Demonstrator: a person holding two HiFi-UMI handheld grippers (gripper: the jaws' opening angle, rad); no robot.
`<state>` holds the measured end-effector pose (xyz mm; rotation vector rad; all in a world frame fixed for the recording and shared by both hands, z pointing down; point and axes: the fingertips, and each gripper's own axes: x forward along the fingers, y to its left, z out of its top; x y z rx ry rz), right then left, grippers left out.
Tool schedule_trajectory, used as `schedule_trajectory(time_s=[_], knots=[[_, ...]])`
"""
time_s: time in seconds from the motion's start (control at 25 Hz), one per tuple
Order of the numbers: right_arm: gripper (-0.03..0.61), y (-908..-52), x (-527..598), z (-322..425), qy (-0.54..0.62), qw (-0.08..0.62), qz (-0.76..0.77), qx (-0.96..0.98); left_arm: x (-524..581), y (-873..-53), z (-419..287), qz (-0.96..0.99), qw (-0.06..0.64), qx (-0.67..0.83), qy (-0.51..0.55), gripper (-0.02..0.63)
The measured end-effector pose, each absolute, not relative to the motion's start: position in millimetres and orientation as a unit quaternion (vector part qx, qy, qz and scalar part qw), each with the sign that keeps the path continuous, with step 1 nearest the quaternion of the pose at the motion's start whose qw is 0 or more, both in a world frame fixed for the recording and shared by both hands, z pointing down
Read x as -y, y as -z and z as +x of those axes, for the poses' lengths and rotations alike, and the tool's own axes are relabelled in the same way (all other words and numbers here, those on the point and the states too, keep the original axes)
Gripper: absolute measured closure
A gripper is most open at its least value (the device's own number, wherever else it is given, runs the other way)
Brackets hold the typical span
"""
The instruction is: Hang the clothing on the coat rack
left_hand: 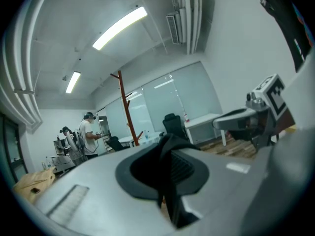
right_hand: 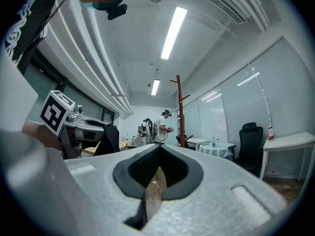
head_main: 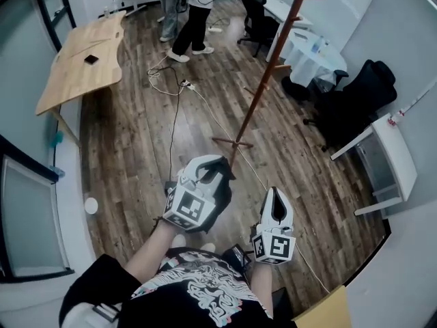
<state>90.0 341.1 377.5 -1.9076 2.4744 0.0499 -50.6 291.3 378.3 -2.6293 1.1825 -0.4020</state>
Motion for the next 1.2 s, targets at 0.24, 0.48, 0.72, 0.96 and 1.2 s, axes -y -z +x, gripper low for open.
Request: schedule_trajectory(time_s=[0.24, 0.48, 0.72, 0.96, 1.2], knots=[[0.580, -375, -344, 96, -0.013, 0.020, -0.595, -0.803, -302, -373, -42, -0.892, 0.125, -0.411, 0.139, 0.597], [0.580, -384, -353, 101, -0.012, 0.009, -0.582, -0.813, -300, -375, -36, -0.889, 0.126, -0.416, 0.145, 0.596], [0.580, -385, -344, 121, -0.002, 0.022, -0.595, -0.803, -290, -379, -33, -0.888, 0.124, -0.412, 0.162, 0.596], [0.580, -400, -320, 131, 0.010, 0.021, -0.610, -0.792, -261, -394, -19, -0.894, 0.125, -0.394, 0.173, 0.596], [0.580, -405, -266, 144, 0.015, 0.030, -0.618, -0.785, -213, -408, 0, -0.909, 0.121, -0.363, 0.167, 0.596]])
